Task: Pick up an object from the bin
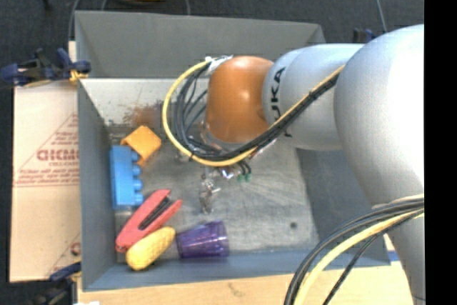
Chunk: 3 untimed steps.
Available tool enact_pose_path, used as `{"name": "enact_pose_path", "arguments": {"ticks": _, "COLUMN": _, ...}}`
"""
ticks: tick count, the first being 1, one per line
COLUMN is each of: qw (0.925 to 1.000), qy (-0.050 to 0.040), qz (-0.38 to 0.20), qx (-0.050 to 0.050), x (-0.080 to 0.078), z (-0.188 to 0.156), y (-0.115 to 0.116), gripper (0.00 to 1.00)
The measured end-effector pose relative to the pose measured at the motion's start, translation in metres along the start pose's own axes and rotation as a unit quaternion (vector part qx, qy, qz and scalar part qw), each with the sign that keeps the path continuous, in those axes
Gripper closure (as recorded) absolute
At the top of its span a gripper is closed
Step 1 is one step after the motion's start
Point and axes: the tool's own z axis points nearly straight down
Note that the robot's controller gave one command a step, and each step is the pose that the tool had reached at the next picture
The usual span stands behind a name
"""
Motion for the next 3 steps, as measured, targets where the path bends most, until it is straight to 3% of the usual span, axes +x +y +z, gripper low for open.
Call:
{"name": "enact_pose_path", "arguments": {"ticks": 1, "qw": 0.9997, "qy": 0.002, "qz": -0.023, "qx": 0.002, "x": -0.008, "z": 0.007, "y": 0.03, "gripper": 0.0}}
{"name": "enact_pose_path", "arguments": {"ticks": 2, "qw": 0.9969, "qy": -0.0029, "qz": -0.079, "qx": 0.001, "x": 0.013, "z": 0.007, "y": 0.081, "gripper": 1.0}}
{"name": "enact_pose_path", "arguments": {"ticks": 3, "qw": 0.9969, "qy": -0.0029, "qz": -0.079, "qx": 0.001, "x": 0.013, "z": 0.007, "y": 0.081, "gripper": 1.0}}
